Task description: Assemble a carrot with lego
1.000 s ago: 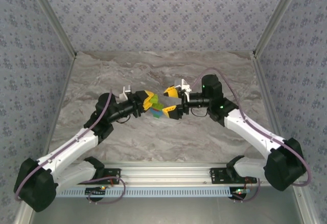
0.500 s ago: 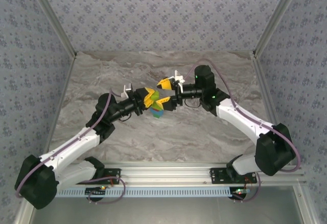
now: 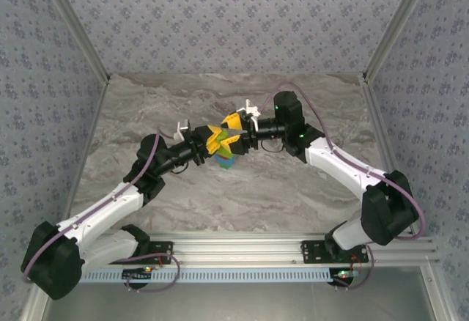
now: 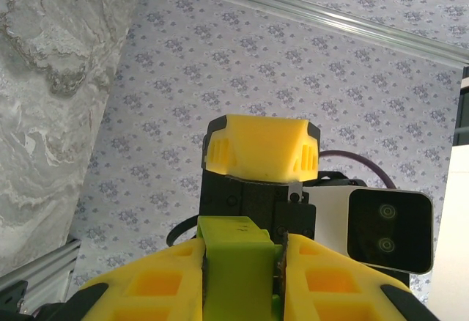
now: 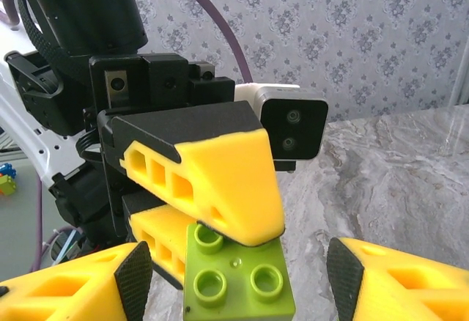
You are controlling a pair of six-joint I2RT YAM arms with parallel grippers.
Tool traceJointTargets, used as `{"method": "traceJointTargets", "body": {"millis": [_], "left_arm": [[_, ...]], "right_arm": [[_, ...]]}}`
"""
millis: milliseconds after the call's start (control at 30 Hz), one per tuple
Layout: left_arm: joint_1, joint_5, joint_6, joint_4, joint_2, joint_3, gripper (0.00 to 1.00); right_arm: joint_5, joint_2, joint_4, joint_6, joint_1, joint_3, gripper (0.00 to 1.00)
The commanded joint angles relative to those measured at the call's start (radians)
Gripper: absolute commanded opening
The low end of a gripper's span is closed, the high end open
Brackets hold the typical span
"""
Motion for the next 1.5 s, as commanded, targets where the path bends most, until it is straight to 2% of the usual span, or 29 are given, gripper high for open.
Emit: {"method": "traceJointTargets", "body": {"millis": [0, 100, 633, 767, 833, 967, 1067, 1167, 1233, 1333, 1400, 1467], "left_arm": [[-0.009, -0.017, -0.003, 0.042, -0.018, 0.007, 0.21], [-0.009, -0.018, -0.002, 0.042, -0.018, 0.008, 0.22], [-0.003, -0.022, 0.006, 0.03, -0.023, 0.007, 0.22], [-0.001, -0.022, 0.008, 0.029, -0.022, 0.005, 0.23], [0.0, -0.021, 0.014, 0.017, -0.024, 0.007, 0.28], [0.006, -0.016, 0.045, -0.046, -0.033, 0.013, 0.52], [0.016, -0.012, 0.109, -0.16, -0.054, 0.028, 0.63], [0.056, -0.01, 0.201, -0.318, -0.093, 0.043, 0.66], [0.107, -0.002, 0.249, -0.407, -0.12, 0.044, 0.67], [0.23, 0.037, 0.329, -0.51, -0.147, 0.053, 0.67], [0.315, 0.072, 0.462, -0.577, -0.132, 0.105, 0.68], [0.362, 0.082, 0.648, -0.697, -0.078, 0.211, 0.69]], "right_arm": [[-0.028, 0.017, -0.019, 0.0, 0.012, 0.04, 0.67], [-0.027, 0.022, -0.025, -0.003, 0.016, 0.042, 0.65], [-0.034, 0.031, -0.043, -0.008, 0.018, 0.043, 0.37], [-0.041, 0.035, -0.047, -0.008, 0.02, 0.045, 0.34], [-0.04, 0.035, -0.049, -0.008, 0.021, 0.045, 0.32], [-0.036, 0.034, -0.058, -0.011, 0.02, 0.046, 0.31], [-0.031, 0.026, -0.068, -0.015, 0.015, 0.049, 0.31], [-0.025, 0.015, -0.094, -0.031, 0.008, 0.05, 0.31], [-0.021, -0.001, -0.117, -0.043, 0.001, 0.048, 0.3], [-0.008, -0.037, -0.136, -0.049, -0.016, 0.024, 0.3], [0.0, -0.072, -0.145, -0.051, -0.03, -0.007, 0.3], [0.01, -0.112, -0.147, -0.05, -0.041, -0.049, 0.3]]}}
